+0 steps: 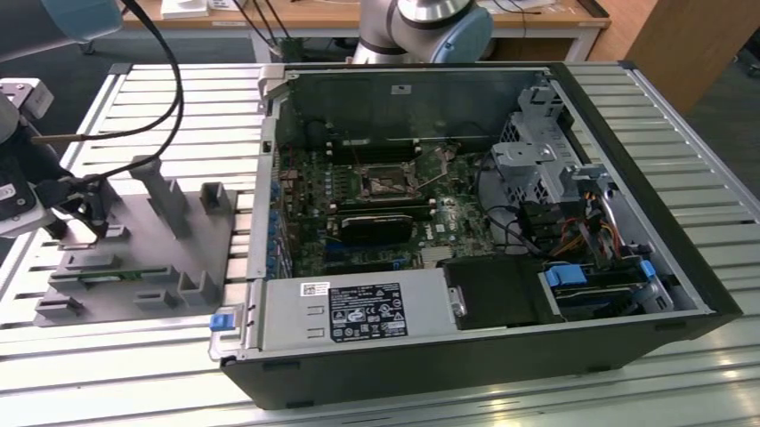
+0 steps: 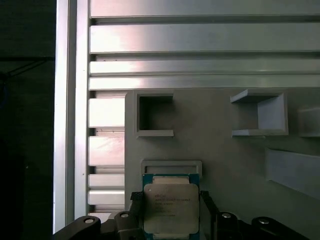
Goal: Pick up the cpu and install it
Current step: 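Pick up the cpu and move it towards the insertion slot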
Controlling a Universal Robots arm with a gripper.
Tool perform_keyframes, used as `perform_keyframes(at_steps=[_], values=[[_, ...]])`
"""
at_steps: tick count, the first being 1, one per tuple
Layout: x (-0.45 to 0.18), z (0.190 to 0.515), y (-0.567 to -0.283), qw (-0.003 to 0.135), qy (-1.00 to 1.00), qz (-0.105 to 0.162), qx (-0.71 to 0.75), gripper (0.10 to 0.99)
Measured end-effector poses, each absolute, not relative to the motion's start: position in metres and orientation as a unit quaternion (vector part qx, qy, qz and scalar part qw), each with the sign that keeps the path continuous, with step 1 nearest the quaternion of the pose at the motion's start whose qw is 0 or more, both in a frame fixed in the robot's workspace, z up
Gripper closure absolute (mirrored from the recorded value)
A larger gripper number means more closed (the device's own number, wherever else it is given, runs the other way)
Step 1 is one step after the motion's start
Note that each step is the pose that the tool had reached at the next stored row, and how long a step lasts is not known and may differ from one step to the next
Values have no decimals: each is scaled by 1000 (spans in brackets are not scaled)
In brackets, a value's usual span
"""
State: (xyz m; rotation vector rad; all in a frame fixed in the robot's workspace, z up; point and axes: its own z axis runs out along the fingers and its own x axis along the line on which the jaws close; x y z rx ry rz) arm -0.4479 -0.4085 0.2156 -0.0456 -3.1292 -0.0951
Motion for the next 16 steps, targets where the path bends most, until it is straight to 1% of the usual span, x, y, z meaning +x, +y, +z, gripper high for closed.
perform_keyframes(at_steps=[16], values=[[-448, 223, -409, 5, -999, -30, -15, 553]])
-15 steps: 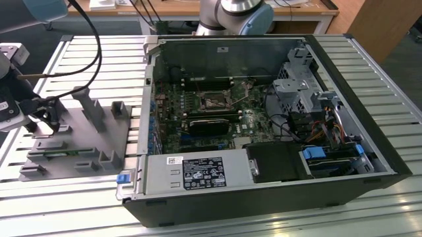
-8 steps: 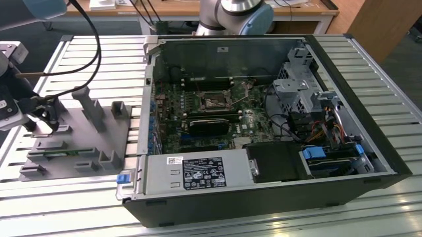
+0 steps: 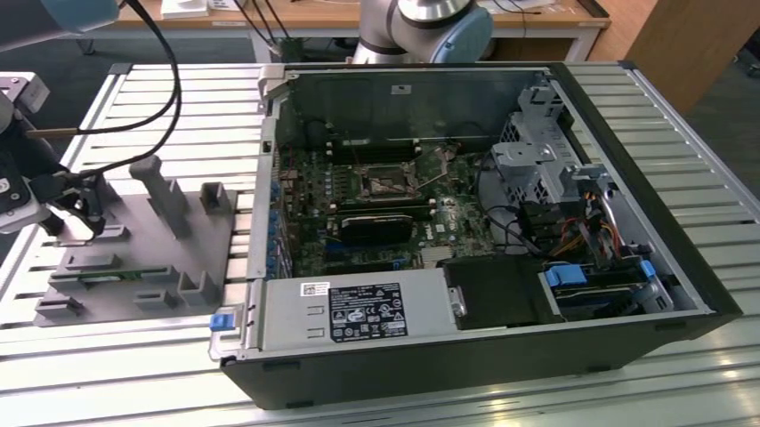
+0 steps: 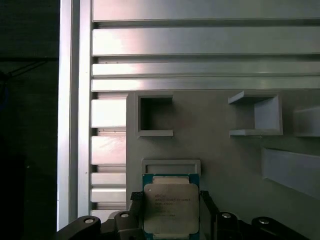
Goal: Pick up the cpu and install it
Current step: 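Pick up the cpu and move it towards the insertion slot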
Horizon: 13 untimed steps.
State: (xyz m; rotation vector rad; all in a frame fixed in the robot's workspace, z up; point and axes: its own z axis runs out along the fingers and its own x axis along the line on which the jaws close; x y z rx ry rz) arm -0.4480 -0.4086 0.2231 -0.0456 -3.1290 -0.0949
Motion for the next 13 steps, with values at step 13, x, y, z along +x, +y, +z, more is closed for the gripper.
perform_keyframes(at_steps=[13], values=[[-448, 226, -409, 5, -999, -30, -15, 553]])
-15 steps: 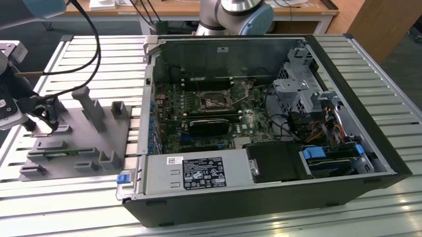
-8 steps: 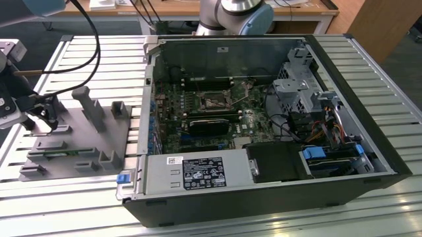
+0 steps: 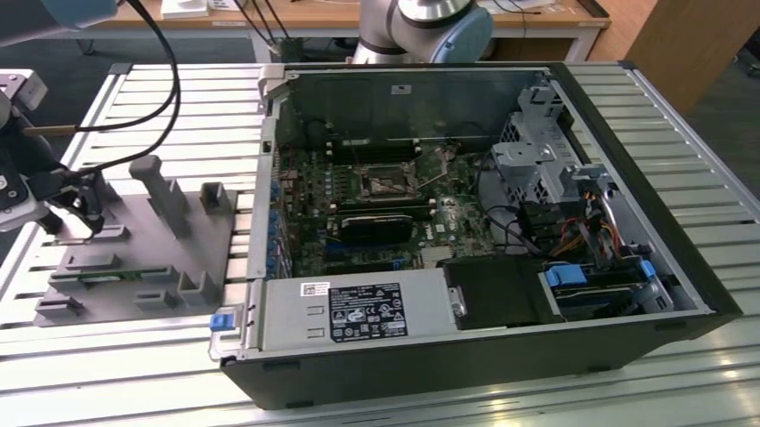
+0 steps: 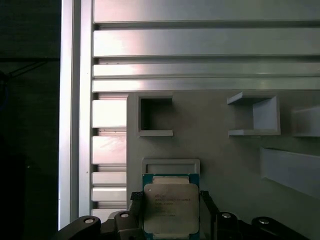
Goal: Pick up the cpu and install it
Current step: 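Pick up the cpu and move it towards the insertion slot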
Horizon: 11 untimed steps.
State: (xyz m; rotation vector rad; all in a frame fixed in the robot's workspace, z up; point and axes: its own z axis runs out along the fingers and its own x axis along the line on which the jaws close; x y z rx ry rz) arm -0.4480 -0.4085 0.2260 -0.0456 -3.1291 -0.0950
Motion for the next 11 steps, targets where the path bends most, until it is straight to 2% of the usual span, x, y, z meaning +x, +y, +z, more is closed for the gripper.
perform_keyframes(at_steps=[11], values=[[-448, 233, -409, 5, -999, -30, -15, 553]])
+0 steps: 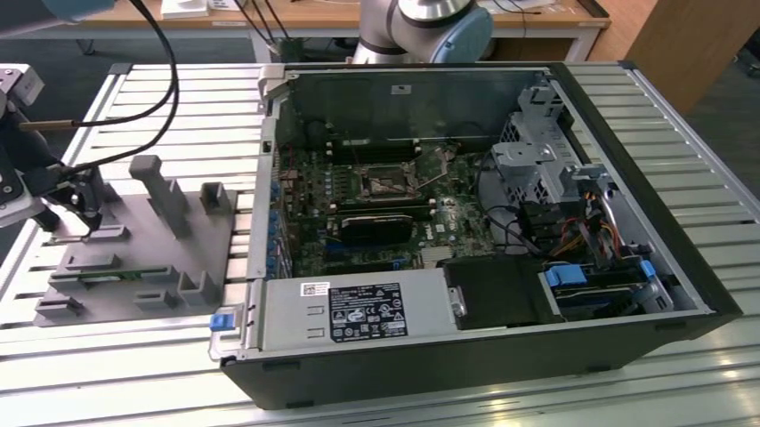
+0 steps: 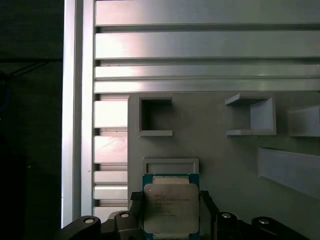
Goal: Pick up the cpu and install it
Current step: 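Pick up the cpu and move it towards the insertion slot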
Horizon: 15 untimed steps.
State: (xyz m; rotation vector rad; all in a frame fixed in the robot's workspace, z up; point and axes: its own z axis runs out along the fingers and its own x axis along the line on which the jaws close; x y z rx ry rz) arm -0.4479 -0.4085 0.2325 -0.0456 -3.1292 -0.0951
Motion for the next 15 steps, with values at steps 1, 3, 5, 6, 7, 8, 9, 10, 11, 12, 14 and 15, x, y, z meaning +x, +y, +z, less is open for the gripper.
perform_keyframes(at_steps=[1, 3, 5, 6, 7, 8, 9, 10, 11, 12, 14, 15], values=[[-448, 233, -409, 5, -999, -30, -15, 553], [-448, 234, -409, 5, -999, -30, -15, 553], [-448, 235, -409, 5, -999, -30, -15, 553], [-448, 235, -409, 5, -999, -30, -15, 553], [-448, 235, -409, 5, -999, -30, -15, 553], [-448, 236, -409, 5, -999, -30, -15, 553], [-448, 236, -409, 5, -999, -30, -15, 553], [-448, 237, -409, 5, -999, -30, -15, 553], [-448, 237, -409, 5, -999, -30, -15, 553], [-448, 238, -409, 5, -999, -30, -15, 553], [-448, 239, -409, 5, -999, -30, -15, 553], [-448, 240, -409, 5, -999, -30, -15, 553]])
